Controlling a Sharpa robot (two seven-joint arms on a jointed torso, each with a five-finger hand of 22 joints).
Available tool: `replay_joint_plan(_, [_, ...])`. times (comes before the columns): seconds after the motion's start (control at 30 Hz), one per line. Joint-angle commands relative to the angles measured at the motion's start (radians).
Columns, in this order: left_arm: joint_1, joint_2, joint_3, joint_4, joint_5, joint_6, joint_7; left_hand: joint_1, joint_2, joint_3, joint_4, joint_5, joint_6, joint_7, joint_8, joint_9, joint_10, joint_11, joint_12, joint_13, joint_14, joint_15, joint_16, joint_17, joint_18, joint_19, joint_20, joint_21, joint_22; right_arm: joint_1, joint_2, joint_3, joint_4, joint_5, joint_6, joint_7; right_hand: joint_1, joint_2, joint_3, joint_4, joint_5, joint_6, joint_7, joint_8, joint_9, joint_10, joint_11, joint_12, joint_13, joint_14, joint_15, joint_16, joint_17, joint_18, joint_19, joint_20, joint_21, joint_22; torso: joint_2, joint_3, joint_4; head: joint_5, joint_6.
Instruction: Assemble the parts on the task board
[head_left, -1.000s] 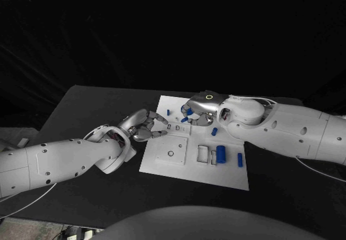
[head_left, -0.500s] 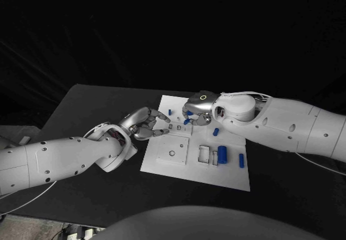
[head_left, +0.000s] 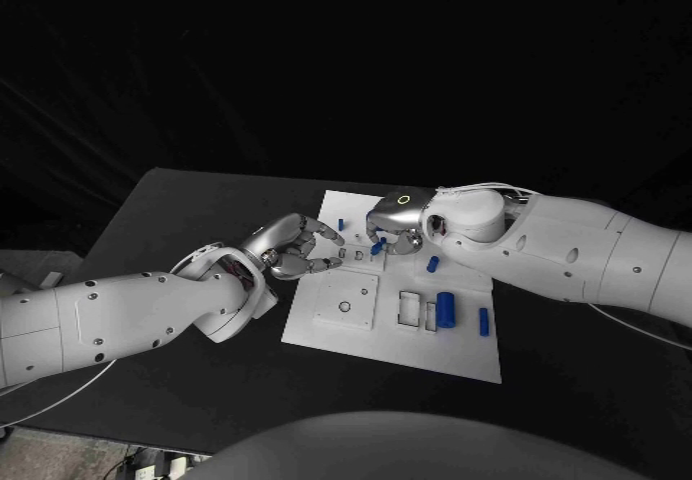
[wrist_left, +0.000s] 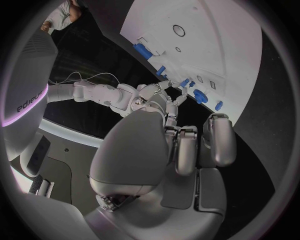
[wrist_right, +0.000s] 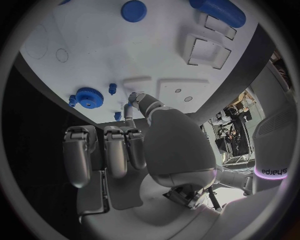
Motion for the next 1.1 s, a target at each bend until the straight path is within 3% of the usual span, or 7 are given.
replay_joint_plan(0.03, [0.001,0.004,0.001,0.0,-0.006,0.016,0.016,0.011,0.002,0.001,0.006,-0.002,0.007,-0.001,0.002,-0.001,0.016,0.003,0.003,0.115,0.104,0.004,0.003,0.263,0.0,0.008,0.002,0.006,0.135,-0.003,0.004,-0.002,-0.004,-0.035,-0.005,0.043,-0.004,0.002,0.007,-0.001,-0.007,-0.009,-0.002,-0.007,-0.003,0.102,-0.002,0.004,0.263,0.106,-0.001,0.003,0.263,-0.009,0.069,-0.005,0.004,0.246,0.0,0.0005,0.0003,0.0,0.0])
replay_joint_plan(0.63, [0.001,0.007,0.001,-0.002,-0.006,0.024,0.015,0.013,0.004,0.002,0.009,-0.001,0.013,-0.003,0.003,-0.003,0.018,0.002,0.004,0.116,0.104,0.003,0.003,0.263,0.0,0.009,0.002,0.007,0.136,-0.016,-0.002,-0.009,-0.007,-0.147,-0.09,0.076,-0.001,0.001,0.011,-0.007,-0.019,-0.02,-0.003,-0.021,-0.012,0.102,-0.008,0.004,0.263,0.106,-0.004,0.003,0.263,-0.011,0.073,-0.006,0.009,0.248,-0.001,0.0002,-0.0008,0.002,0.0])
replay_joint_plan(1.1, [0.001,0.009,0.0,-0.002,-0.006,0.035,0.009,0.014,0.004,0.002,0.01,-0.001,0.018,-0.004,0.004,-0.005,0.018,0.002,0.004,0.116,0.104,0.003,0.003,0.263,0.0,0.009,0.001,0.007,0.137,-0.018,-0.006,-0.009,-0.006,-0.177,-0.092,0.078,-0.001,0.004,0.016,-0.008,-0.021,-0.03,-0.007,-0.032,-0.019,0.102,-0.011,0.004,0.263,0.106,-0.009,0.003,0.263,-0.009,0.068,-0.01,0.004,0.246,-0.001,0.0003,-0.0008,0.002,0.0])
